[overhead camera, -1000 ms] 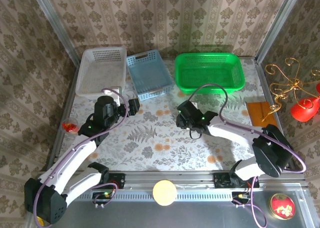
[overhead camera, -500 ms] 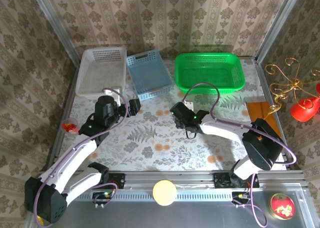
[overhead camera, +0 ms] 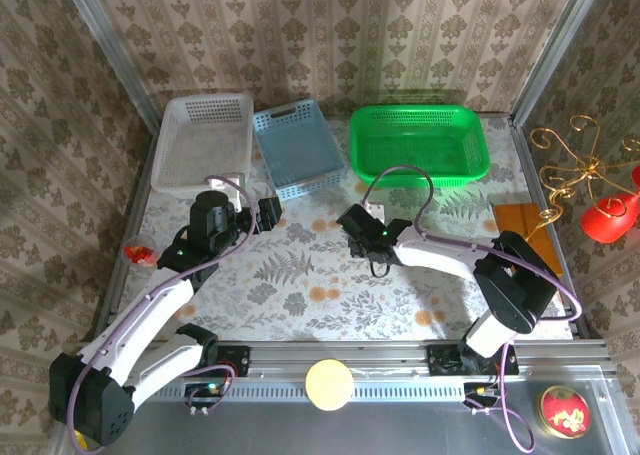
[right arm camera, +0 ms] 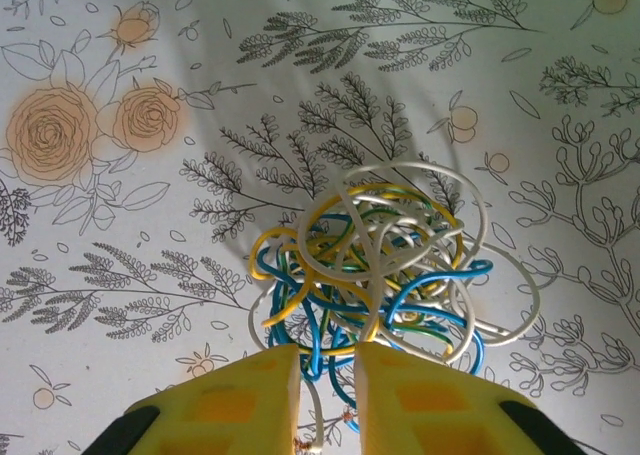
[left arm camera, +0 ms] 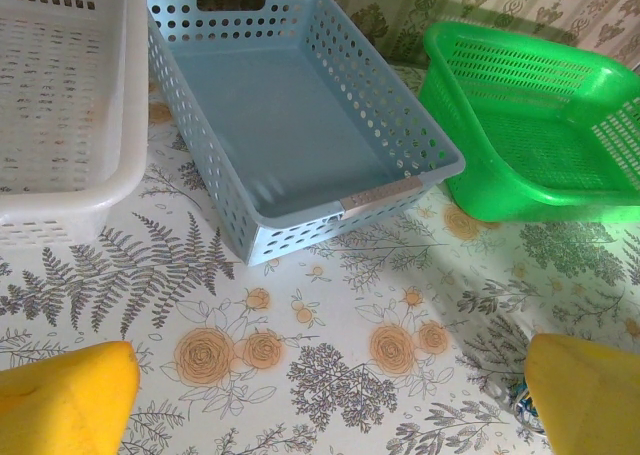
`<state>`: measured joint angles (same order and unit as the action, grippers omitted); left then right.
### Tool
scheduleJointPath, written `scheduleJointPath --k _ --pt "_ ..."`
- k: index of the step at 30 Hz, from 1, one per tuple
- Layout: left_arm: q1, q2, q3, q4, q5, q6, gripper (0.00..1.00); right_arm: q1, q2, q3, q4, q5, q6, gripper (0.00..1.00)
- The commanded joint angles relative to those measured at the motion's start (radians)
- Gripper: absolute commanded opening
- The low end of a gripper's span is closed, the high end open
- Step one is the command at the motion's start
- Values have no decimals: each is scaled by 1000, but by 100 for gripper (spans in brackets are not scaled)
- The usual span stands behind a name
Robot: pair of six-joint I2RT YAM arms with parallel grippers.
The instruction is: Untangle the cables
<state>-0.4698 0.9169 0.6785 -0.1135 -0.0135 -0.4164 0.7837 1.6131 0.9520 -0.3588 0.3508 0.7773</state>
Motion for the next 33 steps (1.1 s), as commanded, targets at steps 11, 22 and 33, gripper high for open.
scheduleJointPath --k 11,22,33 --pt "5 -28 -15 2 7 -19 100 9 -47 76 -26 -36 -78 0" --pt "4 -14 -105 153 142 4 100 17 -271 154 16 -162 -52 0" --pt "-38 5 -194 298 175 3 100 4 -278 193 45 -226 -53 0"
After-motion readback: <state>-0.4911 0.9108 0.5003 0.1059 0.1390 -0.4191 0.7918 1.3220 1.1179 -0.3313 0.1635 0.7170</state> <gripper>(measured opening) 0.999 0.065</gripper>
